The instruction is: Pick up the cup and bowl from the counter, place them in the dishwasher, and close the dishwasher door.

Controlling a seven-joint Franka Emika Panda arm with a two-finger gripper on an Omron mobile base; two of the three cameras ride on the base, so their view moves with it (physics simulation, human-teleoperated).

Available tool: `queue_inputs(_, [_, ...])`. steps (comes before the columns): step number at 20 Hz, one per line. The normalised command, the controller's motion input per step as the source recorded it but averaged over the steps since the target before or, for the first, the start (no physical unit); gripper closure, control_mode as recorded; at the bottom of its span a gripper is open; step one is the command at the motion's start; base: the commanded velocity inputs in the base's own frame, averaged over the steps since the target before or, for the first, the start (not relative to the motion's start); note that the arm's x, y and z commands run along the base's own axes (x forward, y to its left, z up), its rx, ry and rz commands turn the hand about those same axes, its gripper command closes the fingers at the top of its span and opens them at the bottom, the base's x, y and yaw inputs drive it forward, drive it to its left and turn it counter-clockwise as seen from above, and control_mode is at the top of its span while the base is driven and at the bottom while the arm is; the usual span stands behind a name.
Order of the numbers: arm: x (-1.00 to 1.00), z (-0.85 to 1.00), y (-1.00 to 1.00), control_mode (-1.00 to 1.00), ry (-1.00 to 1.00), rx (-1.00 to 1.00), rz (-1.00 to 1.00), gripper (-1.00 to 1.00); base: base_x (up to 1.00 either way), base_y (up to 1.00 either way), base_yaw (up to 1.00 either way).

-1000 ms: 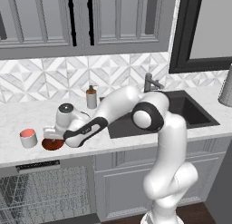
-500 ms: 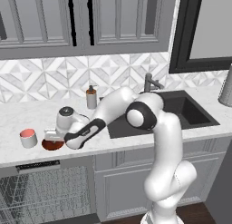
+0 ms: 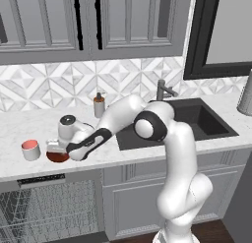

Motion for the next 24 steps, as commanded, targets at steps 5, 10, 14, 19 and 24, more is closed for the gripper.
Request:
queue_inputs(5, [0.04,-0.15,0.0,-1.0,0.0,0.0,0.0,1.0,0.0,0.0,0.0])
queue_inputs(10, [0.0,-0.01,-0.02,-1.0,-0.01,0.02,0.0,1.0,0.0,0.0,0.0])
queue_inputs(14, [-0.07,0.11,-0.39,-1.0,-0.06,0.08,-0.06,1.0,0.0,0.0,0.0])
queue_inputs(19, [-0.23,0.09,-0.66,-1.0,-0.01,0.1,-0.16,1.0,0.0,0.0,0.0])
queue_inputs(24, [-0.46,0.11,-0.35,-1.0,-0.02,0.07,-0.22,1.0,0.0,0.0,0.0])
